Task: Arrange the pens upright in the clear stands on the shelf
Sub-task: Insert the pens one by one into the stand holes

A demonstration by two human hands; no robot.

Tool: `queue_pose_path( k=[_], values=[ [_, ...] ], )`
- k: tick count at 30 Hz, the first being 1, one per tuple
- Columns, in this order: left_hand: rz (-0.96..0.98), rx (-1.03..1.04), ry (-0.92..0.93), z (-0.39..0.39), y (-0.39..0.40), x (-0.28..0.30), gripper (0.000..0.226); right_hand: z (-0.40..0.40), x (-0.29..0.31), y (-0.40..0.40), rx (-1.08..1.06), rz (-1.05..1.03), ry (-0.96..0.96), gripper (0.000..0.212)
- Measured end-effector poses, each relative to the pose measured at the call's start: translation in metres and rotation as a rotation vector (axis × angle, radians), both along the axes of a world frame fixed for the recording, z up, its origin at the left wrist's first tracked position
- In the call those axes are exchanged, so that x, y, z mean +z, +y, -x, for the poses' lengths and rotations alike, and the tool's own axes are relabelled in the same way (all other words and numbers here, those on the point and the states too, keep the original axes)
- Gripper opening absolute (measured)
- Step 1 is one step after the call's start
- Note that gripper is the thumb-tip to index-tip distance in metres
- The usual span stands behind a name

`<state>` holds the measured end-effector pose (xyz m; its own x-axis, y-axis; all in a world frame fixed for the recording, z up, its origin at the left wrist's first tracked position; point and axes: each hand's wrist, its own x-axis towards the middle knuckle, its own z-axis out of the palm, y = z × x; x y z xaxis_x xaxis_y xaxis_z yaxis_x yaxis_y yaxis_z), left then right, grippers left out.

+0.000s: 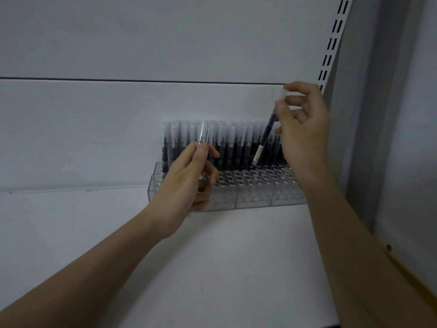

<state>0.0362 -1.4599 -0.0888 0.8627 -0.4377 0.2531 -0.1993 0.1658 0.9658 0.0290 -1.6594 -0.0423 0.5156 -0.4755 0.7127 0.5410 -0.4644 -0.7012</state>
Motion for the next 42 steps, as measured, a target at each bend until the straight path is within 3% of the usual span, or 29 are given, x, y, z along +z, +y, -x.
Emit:
queue_pose_path(
  k=[6, 16, 22, 28, 35, 39, 42],
  values=[
    [0.009, 0.027, 0.009, 0.0, -0.001, 0.001, 0.036, -0.003, -0.005, 0.001, -0.016, 0.096, 0.033, 0.019],
    [0.051, 0.011, -0.012, 0.002, 0.001, 0.005, 0.017, -0.004, -0.003, -0.003, -0.048, 0.176, 0.088, 0.017],
    [0.019, 0.036, -0.086, 0.001, -0.001, 0.002, 0.025, -0.004, -0.003, -0.002, -0.089, 0.212, 0.069, 0.014],
    [0.034, 0.009, -0.031, 0.003, -0.002, 0.003, 0.021, -0.001, -0.004, 0.0, -0.121, 0.242, 0.083, 0.013],
    [0.054, 0.051, -0.112, 0.005, -0.001, 0.006, 0.02, -0.007, -0.013, -0.006, -0.062, 0.417, 0.357, 0.001],
    [0.079, 0.055, -0.114, 0.005, -0.002, 0.007, 0.019, -0.007, -0.011, -0.005, -0.135, 0.427, 0.287, 0.007],
    [0.085, 0.053, -0.113, 0.006, -0.003, 0.006, 0.019, -0.002, -0.005, 0.007, -0.083, 0.344, 0.119, 0.012]
  ],
)
